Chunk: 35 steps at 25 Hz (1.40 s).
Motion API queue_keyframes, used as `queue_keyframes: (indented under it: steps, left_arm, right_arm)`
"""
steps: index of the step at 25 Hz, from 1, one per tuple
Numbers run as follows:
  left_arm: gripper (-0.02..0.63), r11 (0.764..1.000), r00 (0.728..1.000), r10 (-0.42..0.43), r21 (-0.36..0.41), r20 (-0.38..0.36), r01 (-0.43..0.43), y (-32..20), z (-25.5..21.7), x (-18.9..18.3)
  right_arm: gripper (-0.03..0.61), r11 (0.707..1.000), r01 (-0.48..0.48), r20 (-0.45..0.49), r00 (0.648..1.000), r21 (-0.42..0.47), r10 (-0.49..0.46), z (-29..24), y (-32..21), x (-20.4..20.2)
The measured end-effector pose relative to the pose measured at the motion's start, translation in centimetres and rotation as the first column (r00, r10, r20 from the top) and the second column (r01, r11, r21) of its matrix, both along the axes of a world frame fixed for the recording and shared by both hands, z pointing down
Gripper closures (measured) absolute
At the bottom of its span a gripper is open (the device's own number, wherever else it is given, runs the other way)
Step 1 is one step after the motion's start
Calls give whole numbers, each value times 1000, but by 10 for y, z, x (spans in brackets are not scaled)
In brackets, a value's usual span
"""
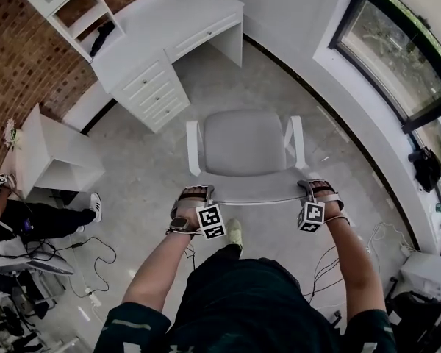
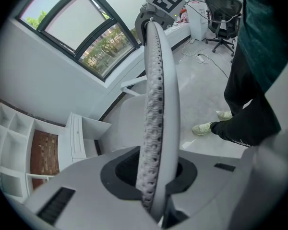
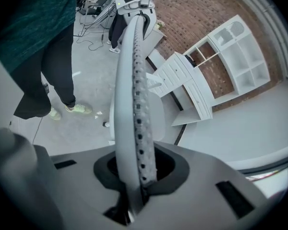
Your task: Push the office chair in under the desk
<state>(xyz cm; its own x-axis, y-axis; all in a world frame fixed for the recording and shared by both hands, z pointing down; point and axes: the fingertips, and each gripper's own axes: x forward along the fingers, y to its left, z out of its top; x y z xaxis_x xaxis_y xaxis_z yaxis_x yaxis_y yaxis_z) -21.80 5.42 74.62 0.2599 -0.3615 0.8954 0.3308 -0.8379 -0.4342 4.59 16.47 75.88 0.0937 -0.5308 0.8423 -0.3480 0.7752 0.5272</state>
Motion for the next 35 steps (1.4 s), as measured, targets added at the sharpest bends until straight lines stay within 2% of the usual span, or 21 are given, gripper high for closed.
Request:
queue_keyframes:
  steps: [14,23,35]
  left_arm:
    - [563,998,998,-57,35,-14,57,-104,2,68]
    - [574,987,988,-155,37,3,155,-172,4,123]
    - [583,960,961,-277,41,7,276,-243,6,179]
  right_arm:
    - [529,996,78,-4,997,44,-78,2,-131,78]
    - [529,983,181,0,983,42,-181,5,-228,141]
    - [528,950,310,3,951,42,-310,10,-338,202]
